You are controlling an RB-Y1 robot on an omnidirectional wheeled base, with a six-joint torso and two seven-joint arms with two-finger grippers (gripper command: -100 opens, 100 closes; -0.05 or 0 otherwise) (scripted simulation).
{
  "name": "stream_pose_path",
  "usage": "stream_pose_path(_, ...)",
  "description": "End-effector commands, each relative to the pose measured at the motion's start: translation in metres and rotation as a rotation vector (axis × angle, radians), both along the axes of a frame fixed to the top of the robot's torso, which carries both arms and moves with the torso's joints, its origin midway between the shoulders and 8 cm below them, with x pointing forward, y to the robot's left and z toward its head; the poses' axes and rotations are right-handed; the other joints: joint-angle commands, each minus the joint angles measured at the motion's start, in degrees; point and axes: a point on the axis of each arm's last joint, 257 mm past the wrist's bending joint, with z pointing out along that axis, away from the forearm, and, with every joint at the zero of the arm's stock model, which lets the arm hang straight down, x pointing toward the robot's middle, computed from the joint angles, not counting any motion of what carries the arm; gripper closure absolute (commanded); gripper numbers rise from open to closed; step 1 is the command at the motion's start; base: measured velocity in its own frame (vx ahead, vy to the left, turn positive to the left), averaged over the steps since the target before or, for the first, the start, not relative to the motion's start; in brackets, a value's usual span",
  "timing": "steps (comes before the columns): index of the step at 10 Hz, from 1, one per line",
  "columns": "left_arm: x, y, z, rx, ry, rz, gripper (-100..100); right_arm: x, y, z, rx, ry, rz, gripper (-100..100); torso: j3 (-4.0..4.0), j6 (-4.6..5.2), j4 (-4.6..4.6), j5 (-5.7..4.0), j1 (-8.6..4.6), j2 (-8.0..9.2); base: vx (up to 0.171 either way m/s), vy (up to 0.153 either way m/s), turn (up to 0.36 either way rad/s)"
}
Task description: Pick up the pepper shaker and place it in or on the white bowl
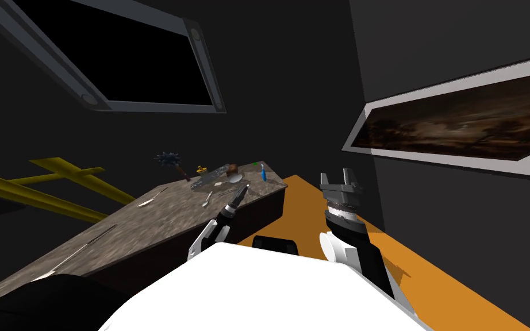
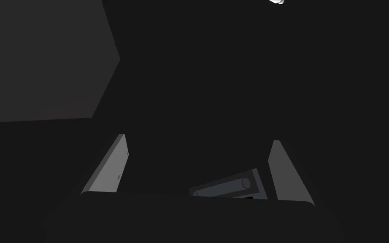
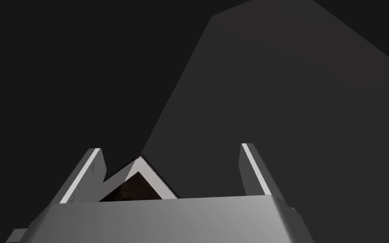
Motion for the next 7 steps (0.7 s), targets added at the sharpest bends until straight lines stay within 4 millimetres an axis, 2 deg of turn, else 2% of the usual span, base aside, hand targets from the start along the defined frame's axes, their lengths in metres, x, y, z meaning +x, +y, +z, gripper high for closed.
stream_pose_path(1, 0.004, 0.004, -0.020, 0.064, 0.027, 0.006, -100, 0.000, 0.000, 0.000, 0.000, 0.000, 0.000, 0, 0.00, 0.00, 0.00, 0.00, 0.00, 0.00, -0.029, 0.119, -0.147)
stream_pose_path(2, 0.004, 0.005, -0.024, 0.064, 0.034, 0.008, -100, 0.000, 0.000, 0.000, 0.000, 0.000, 0.000, 0, -0.01, 0.00, 0.00, 0.00, -0.03, -0.02, -0.024, 0.088, -0.058)
stream_pose_path(7, 0.016, 0.026, -0.081, 0.257, 0.126, 0.036, -100, 0.000, 0.000, 0.000, 0.000, 0.000, 0.000, 0, -0.04, -0.01, -0.01, -0.03, -0.14, -0.08, -0.024, 0.085, -0.139)
